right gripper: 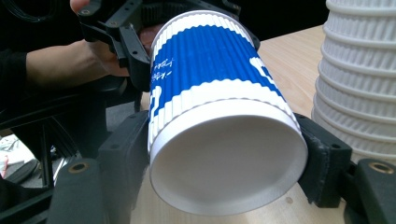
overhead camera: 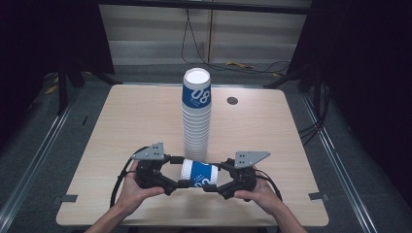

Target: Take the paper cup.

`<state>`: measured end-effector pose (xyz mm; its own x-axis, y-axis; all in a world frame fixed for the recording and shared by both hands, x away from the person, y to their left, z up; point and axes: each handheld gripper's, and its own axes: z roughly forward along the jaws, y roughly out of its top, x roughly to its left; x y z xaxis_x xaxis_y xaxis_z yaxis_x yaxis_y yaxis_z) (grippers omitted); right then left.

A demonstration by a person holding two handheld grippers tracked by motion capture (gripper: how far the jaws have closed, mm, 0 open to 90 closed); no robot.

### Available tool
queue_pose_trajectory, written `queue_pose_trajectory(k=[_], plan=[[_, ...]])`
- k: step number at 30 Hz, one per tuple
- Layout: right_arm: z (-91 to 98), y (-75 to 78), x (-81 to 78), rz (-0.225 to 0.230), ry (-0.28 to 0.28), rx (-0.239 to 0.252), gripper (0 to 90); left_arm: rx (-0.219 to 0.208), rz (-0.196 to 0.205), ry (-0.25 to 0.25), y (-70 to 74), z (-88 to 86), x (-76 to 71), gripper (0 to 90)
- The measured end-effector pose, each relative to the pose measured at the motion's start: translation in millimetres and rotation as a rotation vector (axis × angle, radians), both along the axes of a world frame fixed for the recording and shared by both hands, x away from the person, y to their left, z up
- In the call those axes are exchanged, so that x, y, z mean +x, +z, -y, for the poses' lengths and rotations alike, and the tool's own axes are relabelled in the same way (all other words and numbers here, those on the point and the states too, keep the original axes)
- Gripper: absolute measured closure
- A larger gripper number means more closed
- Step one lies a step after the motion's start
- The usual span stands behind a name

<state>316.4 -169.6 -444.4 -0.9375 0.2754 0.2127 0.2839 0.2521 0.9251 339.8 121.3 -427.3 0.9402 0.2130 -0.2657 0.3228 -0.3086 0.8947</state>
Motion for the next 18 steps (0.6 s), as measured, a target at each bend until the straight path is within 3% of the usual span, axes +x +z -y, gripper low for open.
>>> queue_pose_trajectory(k=[12,18], plan=[[-2.7,0.5,-1.9,0.012,0.008,0.003,28.1,0.012,0.005,-0.018,-6.7,6.9,-2.1,9.6],[-1.2,2.0,-1.5,0.021,0.003,0.020,28.1,-0.037,0.013,-0.006,-9.0,6.3,-2.9,10.1]])
